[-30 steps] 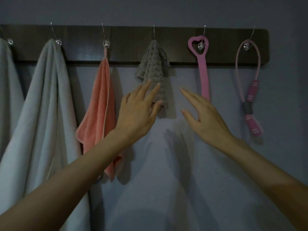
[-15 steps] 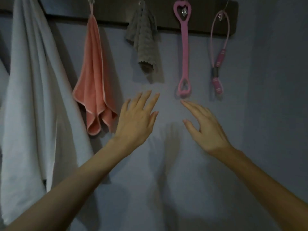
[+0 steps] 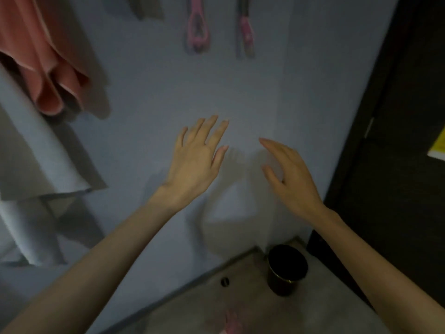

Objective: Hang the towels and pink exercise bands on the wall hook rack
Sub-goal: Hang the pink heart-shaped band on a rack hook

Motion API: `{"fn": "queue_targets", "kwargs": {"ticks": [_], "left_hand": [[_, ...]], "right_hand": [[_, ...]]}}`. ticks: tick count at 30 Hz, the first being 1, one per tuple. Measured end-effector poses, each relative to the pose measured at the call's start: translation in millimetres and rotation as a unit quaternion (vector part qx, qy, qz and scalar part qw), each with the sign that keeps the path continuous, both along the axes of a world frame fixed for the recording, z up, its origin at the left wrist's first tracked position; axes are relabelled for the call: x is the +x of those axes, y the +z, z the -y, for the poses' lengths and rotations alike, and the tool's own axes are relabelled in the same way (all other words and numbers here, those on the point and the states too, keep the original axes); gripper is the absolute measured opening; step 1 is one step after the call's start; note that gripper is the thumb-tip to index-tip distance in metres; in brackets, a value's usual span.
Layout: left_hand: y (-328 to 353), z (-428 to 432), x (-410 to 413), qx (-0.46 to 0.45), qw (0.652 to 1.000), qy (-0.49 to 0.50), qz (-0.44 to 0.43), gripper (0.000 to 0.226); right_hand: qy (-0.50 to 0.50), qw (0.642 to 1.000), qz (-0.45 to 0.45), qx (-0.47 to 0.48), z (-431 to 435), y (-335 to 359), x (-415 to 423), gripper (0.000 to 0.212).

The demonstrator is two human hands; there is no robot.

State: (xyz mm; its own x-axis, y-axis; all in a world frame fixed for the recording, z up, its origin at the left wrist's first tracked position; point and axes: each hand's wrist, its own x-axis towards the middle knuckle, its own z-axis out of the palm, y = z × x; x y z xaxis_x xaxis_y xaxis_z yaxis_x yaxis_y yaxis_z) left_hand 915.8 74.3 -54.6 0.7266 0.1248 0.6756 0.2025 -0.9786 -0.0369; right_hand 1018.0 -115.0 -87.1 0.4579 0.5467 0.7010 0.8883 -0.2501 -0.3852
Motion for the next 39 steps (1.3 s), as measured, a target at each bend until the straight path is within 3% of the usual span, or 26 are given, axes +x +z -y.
{"fn": "queue_targets", "kwargs": {"ticks": [12, 27, 32, 39], "left_hand": [[-130.7, 146.8, -0.4, -0.084, 0.984, -0.072, -0.138, 0.053], [-239.9, 354.0, 34.8, -0.169, 0.932, -0.196, -0.255, 0.05], [-290.9, 396.0, 75.3, -0.211, 0.895, -0.233, -0.318, 0.048], [-373.0, 455.0, 149.6, -0.235, 0.84, -0.272, -0.406, 0.046]], "right_hand": [[-0.121, 0.978, -0.119, -0.12, 178.6, -110.7, -32.5, 0.052], [-0.227, 0.932, -0.229, -0.166, 407.2, -218.1, -70.6, 0.044], [-0.287, 0.895, -0.298, -0.167, 460.2, -258.3, -58.7, 0.037], [-0.384, 0.807, -0.414, -0.173, 514.2, -329.9, -11.4, 0.036]]}}
